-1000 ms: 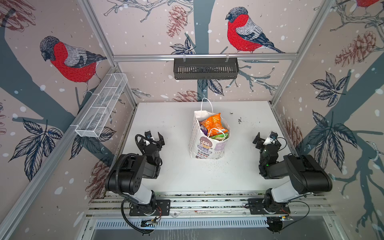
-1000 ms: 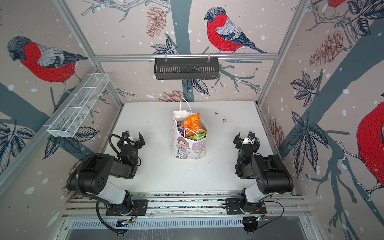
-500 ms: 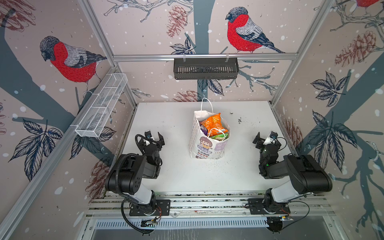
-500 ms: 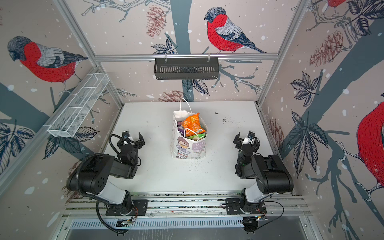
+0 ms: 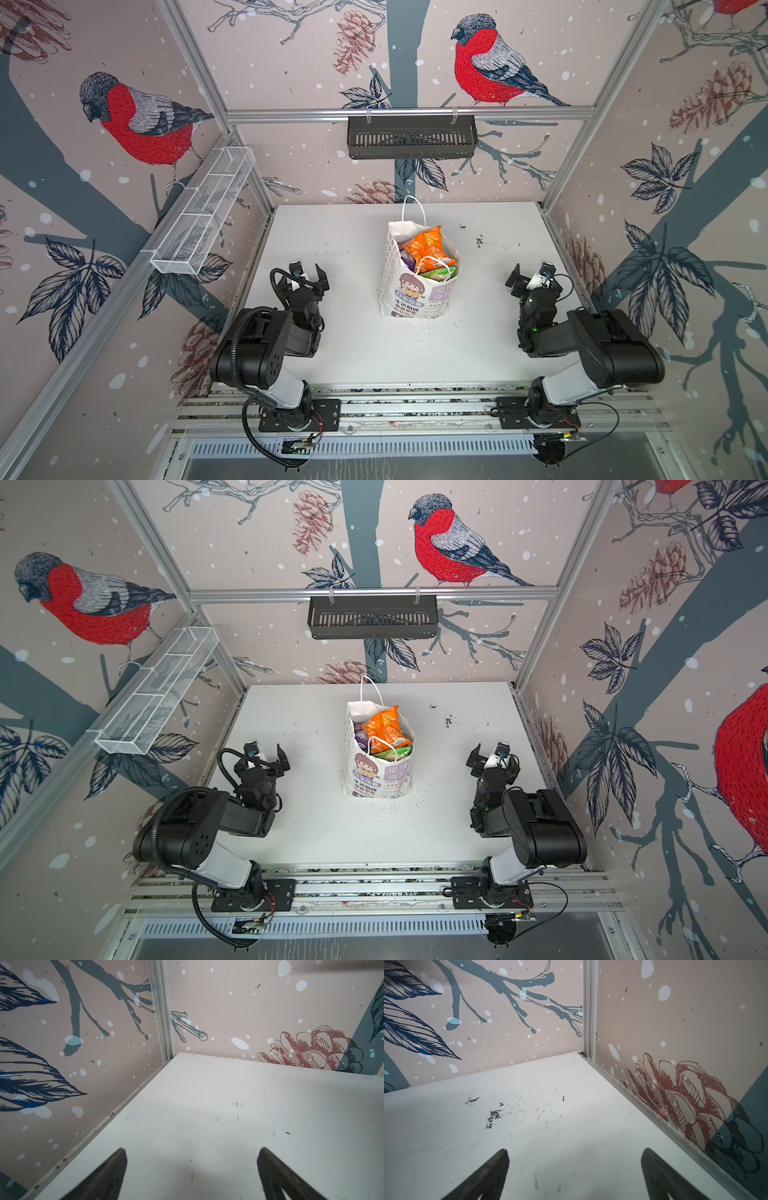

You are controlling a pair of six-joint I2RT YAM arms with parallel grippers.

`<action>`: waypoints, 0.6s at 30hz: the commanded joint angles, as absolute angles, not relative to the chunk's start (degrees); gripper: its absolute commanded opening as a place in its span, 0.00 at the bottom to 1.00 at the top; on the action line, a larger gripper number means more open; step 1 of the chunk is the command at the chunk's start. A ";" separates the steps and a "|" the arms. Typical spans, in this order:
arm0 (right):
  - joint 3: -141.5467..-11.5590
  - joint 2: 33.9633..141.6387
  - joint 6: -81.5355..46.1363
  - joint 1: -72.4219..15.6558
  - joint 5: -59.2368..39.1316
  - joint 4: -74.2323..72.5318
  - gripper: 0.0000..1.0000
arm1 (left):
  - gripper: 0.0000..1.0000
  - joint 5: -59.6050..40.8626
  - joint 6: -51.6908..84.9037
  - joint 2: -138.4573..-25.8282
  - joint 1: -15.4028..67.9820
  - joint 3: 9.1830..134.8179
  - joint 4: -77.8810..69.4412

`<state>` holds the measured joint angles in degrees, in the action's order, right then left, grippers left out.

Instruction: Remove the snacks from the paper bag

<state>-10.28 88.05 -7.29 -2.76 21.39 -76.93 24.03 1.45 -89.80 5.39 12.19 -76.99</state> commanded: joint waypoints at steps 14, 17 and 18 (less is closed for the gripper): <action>-22.82 77.16 -3.74 -12.53 36.05 -52.51 1.00 | 0.98 38.10 3.98 -76.67 11.16 27.92 -45.08; -27.02 72.49 -9.84 -14.25 31.45 -41.42 1.00 | 0.98 40.61 12.51 -76.11 13.56 34.78 -31.72; -28.38 70.80 -11.44 -14.60 28.35 -37.25 1.00 | 0.98 40.42 15.54 -76.20 14.77 37.90 -25.84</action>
